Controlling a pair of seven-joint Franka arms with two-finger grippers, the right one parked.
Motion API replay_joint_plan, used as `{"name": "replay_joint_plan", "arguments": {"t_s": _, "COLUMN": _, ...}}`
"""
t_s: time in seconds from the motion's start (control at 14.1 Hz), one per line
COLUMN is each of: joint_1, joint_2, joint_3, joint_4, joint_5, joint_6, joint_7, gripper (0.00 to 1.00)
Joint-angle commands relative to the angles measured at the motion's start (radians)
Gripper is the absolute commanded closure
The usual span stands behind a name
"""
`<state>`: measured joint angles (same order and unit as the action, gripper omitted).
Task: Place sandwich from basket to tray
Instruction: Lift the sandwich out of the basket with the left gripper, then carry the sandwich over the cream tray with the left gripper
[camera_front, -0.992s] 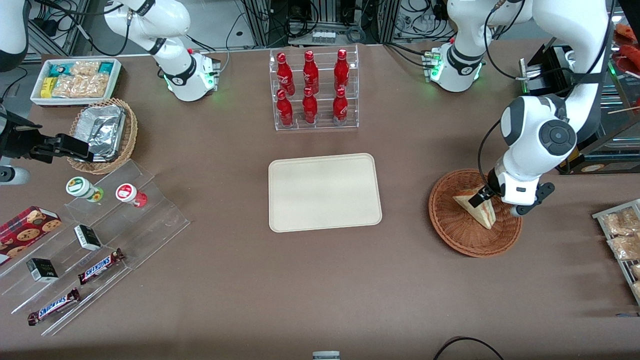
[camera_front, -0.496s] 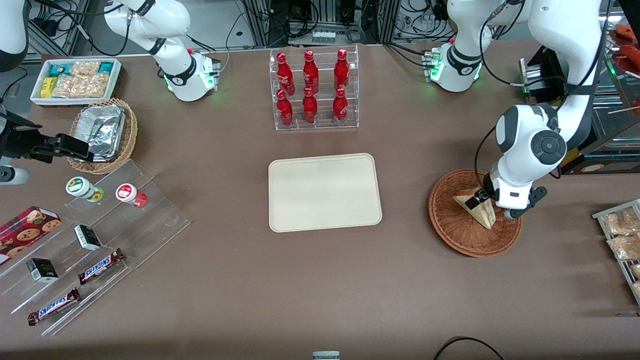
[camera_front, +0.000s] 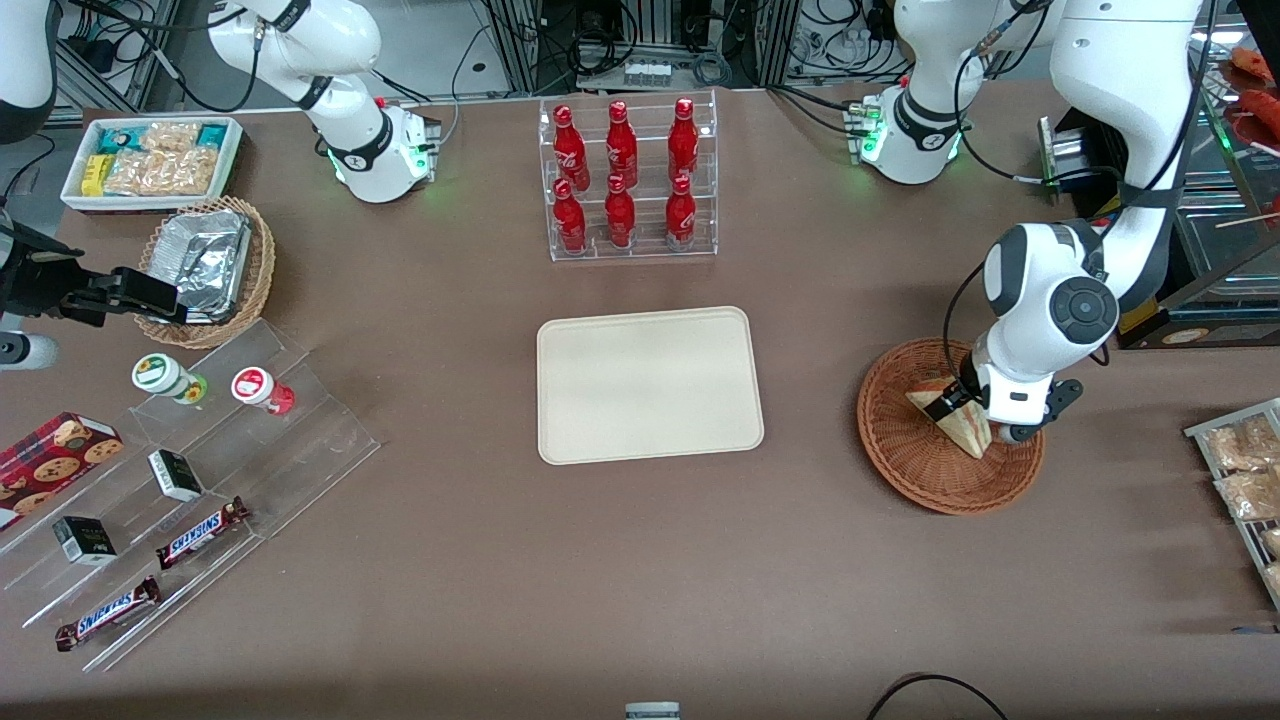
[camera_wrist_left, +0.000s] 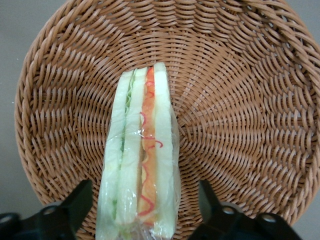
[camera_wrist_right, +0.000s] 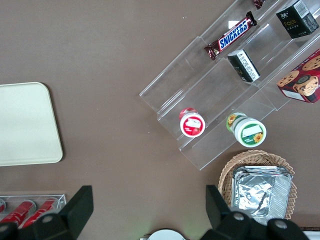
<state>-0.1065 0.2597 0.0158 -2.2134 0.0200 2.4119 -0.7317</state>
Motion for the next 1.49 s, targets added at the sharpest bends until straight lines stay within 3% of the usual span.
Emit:
{"name": "replay_joint_plan", "arguments": {"t_s": 0.0, "joint_1": 0.004, "joint_2": -0.007, "joint_3": 0.001, "joint_4": -0.003, "joint_5": 0.001, "joint_6": -0.014, "joint_7": -0.008, "gripper": 0.99}}
{"name": "replay_joint_plan", "arguments": {"t_s": 0.28, "joint_1": 0.004, "joint_2": -0.028, "joint_3": 0.001, "joint_4": 0.024, "joint_5": 0.008, "joint_6": -0.085, "joint_7": -0.003, "gripper": 1.00}}
{"name": "replay_joint_plan", "arguments": {"t_s": 0.57, "joint_1": -0.031, "joint_2": -0.097, "joint_3": -0.008, "joint_4": 0.185, "joint_5": 0.096, "joint_6": -0.385, "joint_7": -0.009, "gripper": 1.00}}
{"name": "replay_joint_plan", "arguments": {"t_s": 0.78, "joint_1": -0.144, "joint_2": -0.080, "joint_3": -0.010, "joint_4": 0.398, "joint_5": 0.115, "joint_6": -0.604, "joint_7": 0.021, "gripper": 1.00}}
{"name": "replay_joint_plan", "arguments": {"t_s": 0.99, "joint_1": -0.255, "joint_2": -0.039, "joint_3": -0.010, "joint_4": 0.570, "joint_5": 0.110, "joint_6": -0.713, "joint_7": 0.043, "gripper": 1.00}}
{"name": "replay_joint_plan", "arguments": {"t_s": 1.28, "joint_1": -0.399, "joint_2": 0.041, "joint_3": -0.019, "joint_4": 0.688, "joint_5": 0.089, "joint_6": -0.711, "joint_7": 0.041, "gripper": 1.00}}
{"name": "replay_joint_plan", "arguments": {"t_s": 1.42, "joint_1": -0.453, "joint_2": 0.100, "joint_3": -0.025, "joint_4": 0.725, "joint_5": 0.039, "joint_6": -0.694, "joint_7": 0.099, "gripper": 1.00}}
